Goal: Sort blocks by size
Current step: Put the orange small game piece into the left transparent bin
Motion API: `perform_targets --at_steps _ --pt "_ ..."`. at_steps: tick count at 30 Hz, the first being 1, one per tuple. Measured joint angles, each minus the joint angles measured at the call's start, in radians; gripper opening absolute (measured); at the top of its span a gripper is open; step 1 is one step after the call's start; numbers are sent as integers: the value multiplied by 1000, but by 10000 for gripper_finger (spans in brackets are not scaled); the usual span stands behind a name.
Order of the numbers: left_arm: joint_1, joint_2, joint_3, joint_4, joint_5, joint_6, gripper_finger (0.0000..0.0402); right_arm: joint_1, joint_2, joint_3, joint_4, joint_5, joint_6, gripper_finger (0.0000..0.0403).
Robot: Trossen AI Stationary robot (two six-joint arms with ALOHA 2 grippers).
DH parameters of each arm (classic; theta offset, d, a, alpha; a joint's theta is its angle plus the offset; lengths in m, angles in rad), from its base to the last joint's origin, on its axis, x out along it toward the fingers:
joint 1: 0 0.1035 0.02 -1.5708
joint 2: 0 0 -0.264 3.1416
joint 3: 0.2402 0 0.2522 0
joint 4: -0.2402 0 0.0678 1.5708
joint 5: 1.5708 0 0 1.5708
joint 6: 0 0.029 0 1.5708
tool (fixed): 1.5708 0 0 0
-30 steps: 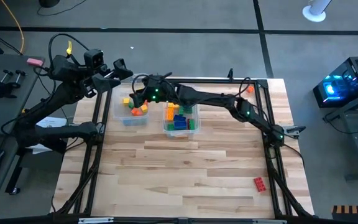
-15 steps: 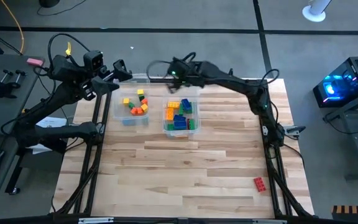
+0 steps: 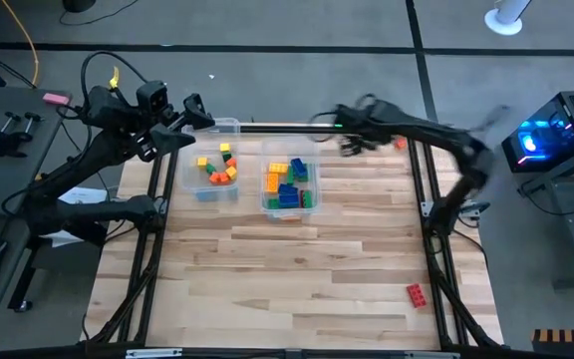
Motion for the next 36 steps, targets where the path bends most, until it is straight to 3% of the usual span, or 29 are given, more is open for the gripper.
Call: perform_targets --at_steps 6,9,12,15,20,21,26,29,36 --pt "0 57 0 -1 -114 71 280 -227 -312 -476 331 -131 59 245" --pt "-1 114 0 1 -275 125 280 -328 -378 -607 551 -223 47 245" --pt "-4 189 0 -2 -444 126 280 -392 -366 -682 674 -219 52 234" --pt "-11 275 0 -2 -532 47 280 -423 -336 -690 793 -127 60 188" --pt "-43 397 0 8 -537 -57 280 -441 -281 -693 847 -38 77 31" --pt "-50 413 0 19 -537 -59 280 -441 -265 -693 865 -39 77 17" --pt "-69 453 0 115 -527 -77 280 -455 -175 -683 883 -12 141 10" --pt "-68 450 0 156 -513 -77 280 -448 -124 -661 855 60 181 5" --pt "-58 431 0 201 -416 -77 280 -469 -29 -576 803 142 328 2"
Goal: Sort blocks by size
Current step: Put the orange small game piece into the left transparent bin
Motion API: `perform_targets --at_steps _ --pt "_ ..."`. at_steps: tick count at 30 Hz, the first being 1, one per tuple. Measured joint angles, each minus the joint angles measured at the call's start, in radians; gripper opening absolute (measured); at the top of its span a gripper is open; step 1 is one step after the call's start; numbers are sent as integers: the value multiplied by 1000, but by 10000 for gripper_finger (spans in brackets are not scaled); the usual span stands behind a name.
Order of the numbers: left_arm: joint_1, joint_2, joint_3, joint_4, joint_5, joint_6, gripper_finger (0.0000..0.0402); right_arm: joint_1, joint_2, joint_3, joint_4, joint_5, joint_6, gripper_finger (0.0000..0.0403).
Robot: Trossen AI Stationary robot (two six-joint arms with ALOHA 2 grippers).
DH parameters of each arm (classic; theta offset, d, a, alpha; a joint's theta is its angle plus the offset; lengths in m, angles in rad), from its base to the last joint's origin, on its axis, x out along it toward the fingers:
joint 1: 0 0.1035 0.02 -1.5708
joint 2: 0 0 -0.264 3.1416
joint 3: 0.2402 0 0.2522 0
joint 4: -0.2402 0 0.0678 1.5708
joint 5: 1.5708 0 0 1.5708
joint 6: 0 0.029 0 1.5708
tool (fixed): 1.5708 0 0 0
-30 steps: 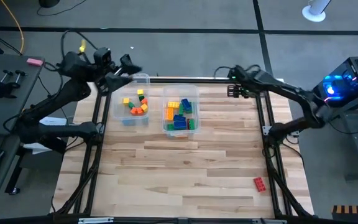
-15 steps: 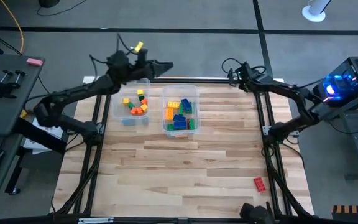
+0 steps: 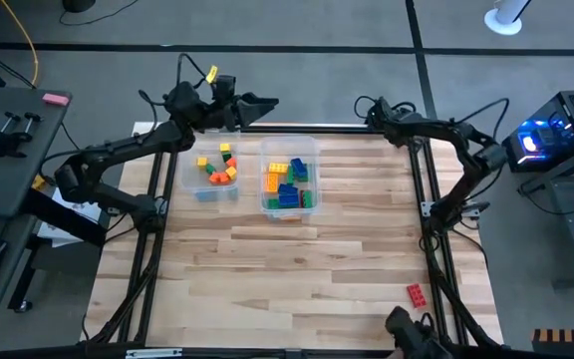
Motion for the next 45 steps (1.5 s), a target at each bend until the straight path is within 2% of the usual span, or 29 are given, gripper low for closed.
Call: perform_targets --at_steps 9,14,22,30,34,40,45 --pt "10 -39 0 -6 63 -8 280 4 156 108 -195 70 67 1" --pt "11 -67 0 -4 76 -4 280 5 180 133 -272 84 169 1" --pt "11 -78 0 -7 76 19 280 21 174 133 -259 16 78 0" --pt "11 -78 0 -5 76 62 280 166 138 133 -203 -77 -79 0" --pt "11 -78 0 -7 76 63 280 252 136 133 -199 -119 -223 0" --pt "11 -78 0 -6 76 63 280 399 131 136 -230 -217 -410 0" --pt "11 -78 0 -7 102 63 280 543 109 133 -318 -274 -448 0"
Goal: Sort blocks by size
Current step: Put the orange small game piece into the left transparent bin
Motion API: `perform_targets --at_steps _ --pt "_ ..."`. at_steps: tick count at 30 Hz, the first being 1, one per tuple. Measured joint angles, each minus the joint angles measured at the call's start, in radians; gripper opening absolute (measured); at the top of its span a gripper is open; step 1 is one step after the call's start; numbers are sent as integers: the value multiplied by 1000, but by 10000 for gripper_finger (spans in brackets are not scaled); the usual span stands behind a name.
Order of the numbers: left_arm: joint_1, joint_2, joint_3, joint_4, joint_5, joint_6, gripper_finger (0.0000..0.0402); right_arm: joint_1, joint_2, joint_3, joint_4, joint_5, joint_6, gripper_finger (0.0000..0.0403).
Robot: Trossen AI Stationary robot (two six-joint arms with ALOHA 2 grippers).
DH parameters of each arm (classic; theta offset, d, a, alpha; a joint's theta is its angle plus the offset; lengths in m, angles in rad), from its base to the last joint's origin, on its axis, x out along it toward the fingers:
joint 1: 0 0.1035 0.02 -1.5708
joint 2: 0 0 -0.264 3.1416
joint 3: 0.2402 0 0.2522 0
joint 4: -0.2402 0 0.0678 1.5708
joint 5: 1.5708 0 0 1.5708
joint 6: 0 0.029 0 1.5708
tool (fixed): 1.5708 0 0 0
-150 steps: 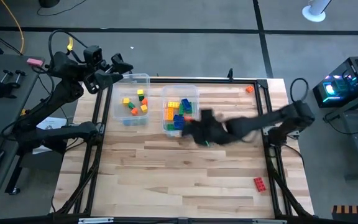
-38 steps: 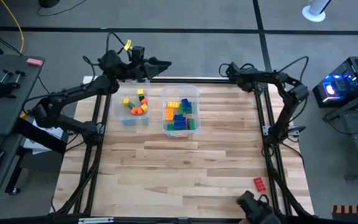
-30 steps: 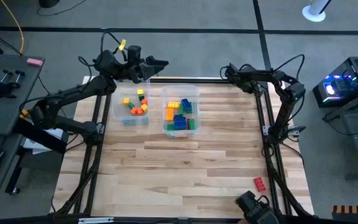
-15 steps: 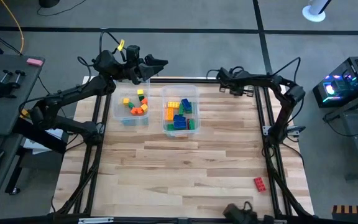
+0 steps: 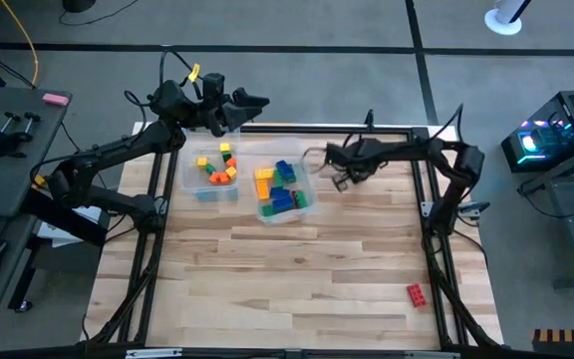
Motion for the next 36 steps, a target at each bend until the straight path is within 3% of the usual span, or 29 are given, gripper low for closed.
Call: perform_targets --at_steps 9,18,25,29,36 --pt "0 0 0 1 5 0 280 167 -119 -4 -93 -81 58 0" --pt "0 0 0 0 7 -1 280 217 -331 -3 -159 -133 226 0" --pt "0 0 0 0 8 11 280 183 -376 -3 -181 -250 106 5" --pt "0 0 0 0 8 15 280 148 -352 -2 -160 -292 68 53" --pt "0 0 0 -1 35 -17 280 91 -234 -2 -160 -295 22 198"
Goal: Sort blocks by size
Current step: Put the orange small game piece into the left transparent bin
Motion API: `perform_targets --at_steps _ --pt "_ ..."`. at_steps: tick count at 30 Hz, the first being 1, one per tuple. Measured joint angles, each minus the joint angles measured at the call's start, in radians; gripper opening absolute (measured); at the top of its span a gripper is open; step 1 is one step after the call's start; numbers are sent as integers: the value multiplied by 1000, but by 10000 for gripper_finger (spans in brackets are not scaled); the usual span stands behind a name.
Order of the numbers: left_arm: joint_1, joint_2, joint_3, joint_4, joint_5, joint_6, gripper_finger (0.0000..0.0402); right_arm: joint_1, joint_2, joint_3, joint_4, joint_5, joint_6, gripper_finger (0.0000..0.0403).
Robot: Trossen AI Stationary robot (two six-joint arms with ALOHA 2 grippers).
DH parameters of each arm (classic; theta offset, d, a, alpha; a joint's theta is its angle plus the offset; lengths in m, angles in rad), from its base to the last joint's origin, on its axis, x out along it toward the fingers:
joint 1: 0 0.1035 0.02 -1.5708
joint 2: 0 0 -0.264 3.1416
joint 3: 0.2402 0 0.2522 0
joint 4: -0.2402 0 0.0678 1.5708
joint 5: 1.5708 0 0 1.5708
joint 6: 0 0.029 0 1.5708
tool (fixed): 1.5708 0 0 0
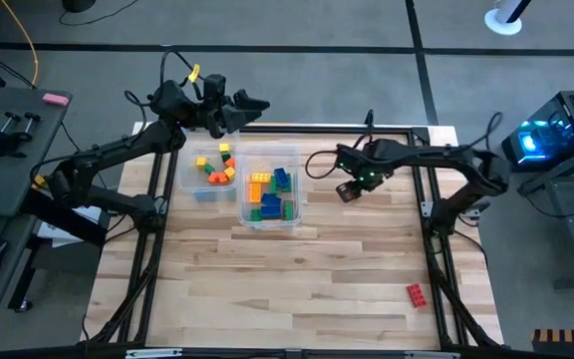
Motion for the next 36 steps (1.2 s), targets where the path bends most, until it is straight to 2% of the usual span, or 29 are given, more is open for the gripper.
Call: perform_targets --at_steps 4,8,16,24,29,36 --pt "0 0 0 0 15 -3 280 -36 79 0 13 2 -72 258" --pt "0 0 0 0 16 -10 280 -67 114 0 75 -17 -112 279" --pt "0 0 0 -2 16 -28 280 -92 138 -4 88 -28 -109 282" --pt "0 0 0 -2 15 -28 280 -121 153 -100 208 -111 -46 282" --pt "0 0 0 -2 14 -23 280 -119 153 -135 267 -109 -14 282" --pt "0 0 0 -2 13 -2 280 -118 152 -153 293 -49 10 276"
